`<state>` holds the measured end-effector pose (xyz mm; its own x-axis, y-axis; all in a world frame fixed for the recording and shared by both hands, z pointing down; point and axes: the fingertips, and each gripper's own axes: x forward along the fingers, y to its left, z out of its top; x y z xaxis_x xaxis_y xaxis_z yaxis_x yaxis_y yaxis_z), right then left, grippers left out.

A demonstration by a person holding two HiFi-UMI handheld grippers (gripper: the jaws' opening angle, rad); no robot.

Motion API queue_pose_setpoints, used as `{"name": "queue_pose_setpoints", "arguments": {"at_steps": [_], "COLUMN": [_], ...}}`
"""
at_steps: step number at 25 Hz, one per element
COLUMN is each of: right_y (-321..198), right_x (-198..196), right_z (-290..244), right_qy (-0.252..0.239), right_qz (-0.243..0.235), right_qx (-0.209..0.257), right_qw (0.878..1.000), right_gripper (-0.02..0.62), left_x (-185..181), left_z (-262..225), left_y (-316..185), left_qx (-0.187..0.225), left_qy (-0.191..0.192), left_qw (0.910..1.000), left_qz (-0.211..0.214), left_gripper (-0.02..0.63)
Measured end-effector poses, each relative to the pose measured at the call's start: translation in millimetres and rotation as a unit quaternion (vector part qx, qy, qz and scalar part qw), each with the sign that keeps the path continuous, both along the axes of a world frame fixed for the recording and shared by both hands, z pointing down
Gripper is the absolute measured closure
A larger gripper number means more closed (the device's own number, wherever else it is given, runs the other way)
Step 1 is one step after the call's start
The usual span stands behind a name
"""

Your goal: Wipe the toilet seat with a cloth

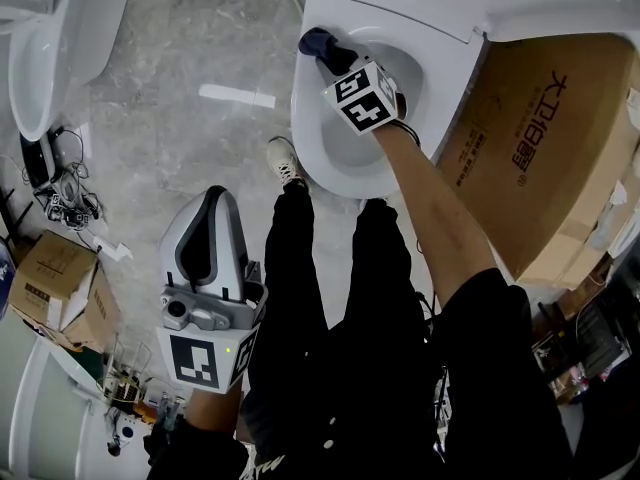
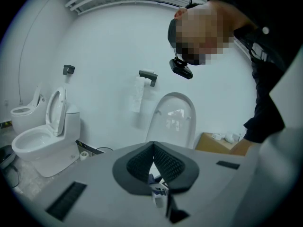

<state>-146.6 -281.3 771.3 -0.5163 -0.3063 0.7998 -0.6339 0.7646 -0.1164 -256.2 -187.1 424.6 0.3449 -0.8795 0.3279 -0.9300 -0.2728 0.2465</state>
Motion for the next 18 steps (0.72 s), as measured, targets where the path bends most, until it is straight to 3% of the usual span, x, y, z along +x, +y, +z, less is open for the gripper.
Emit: {"name": "queue_pose_setpoints", "arguments": {"at_steps": [9,18], "right_y": [-44.3,-62.5], "right_x": [33.9,64.9], "right_z": [-3.0,-7.0], "right_qy": [-0.023,-0.050], "right_qz": [0.150,0.276], "right_qx": [-0.003,-0.012], "right_qw": [0.988,0.960], "right_gripper": [0.511,0.511], "left_x": [-2.5,0.1], "left_z": [1.1,0.7], "left_y": [4.3,10.9], "left_qx": [-0.004,-0.003], "left_qy": [-0.002,-0.002], "left_qw": [1.0000,1.0000], "left_qz": [0.002,0.005], "left_gripper": [0.595,0.595]}}
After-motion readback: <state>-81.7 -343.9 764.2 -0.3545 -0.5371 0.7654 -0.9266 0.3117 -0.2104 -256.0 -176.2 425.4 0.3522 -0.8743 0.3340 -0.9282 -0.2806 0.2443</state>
